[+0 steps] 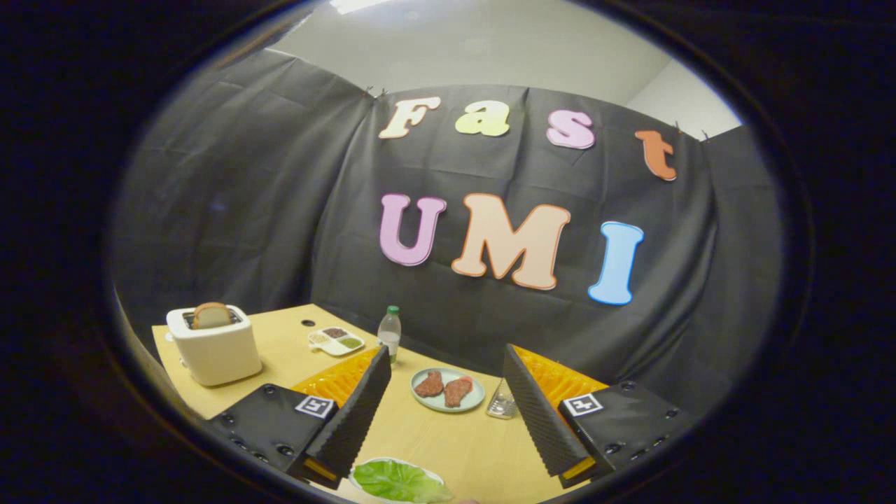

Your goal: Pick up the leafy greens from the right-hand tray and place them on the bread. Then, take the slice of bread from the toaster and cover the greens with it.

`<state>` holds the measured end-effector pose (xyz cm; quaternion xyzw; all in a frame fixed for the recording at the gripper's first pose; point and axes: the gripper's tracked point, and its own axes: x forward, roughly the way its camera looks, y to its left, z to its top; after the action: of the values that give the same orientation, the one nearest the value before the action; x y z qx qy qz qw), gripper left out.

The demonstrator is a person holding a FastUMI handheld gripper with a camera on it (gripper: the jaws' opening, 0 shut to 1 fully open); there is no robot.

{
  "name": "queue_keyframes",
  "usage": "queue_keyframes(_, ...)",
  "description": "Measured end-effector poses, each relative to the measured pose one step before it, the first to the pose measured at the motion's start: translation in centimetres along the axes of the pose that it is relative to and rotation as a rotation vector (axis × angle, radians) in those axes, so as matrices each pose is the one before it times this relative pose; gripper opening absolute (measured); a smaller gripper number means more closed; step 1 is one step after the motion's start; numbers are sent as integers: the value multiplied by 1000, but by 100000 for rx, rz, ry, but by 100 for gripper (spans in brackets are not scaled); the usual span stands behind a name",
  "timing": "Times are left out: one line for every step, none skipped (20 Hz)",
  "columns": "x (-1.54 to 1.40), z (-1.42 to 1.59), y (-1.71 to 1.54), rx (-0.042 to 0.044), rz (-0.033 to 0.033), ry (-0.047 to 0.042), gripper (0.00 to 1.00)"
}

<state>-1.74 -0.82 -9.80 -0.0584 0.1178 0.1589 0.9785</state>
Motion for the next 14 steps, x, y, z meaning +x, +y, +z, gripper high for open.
queue_keyframes(33, -934, 238, -275, 2580, 1882, 100)
queue_keyframes(96, -855, 135, -346, 2492, 2270, 100)
queue_keyframes(138, -981, 218, -305, 2670, 2193, 100)
queue_keyframes(130, -836, 201, -535, 2490, 2223, 100)
queue_keyframes(43, -919, 308, -834, 2542, 1908, 100)
queue_keyframes(183, -734, 264, -1159, 2217, 1902, 100)
queue_keyframes(204, -921, 197, -1270, 2305, 1793, 100)
queue_keyframes(208, -684, 196, -1272, 2158, 1637, 100)
queue_keyframes(161, -847, 185, -1116, 1786, 1585, 100)
queue_keyframes(176, -697, 125, -569, 1774, 1431, 100)
queue_keyframes(300, -798, 137, -426, 1390, 1555, 100)
queue_keyframes(310, -793, 131, -609, 1439, 1656, 100)
queue_keyframes(371, -916, 331, -841, 1631, 1686, 100)
queue_keyframes(269, -848, 282, -982, 1774, 1854, 100)
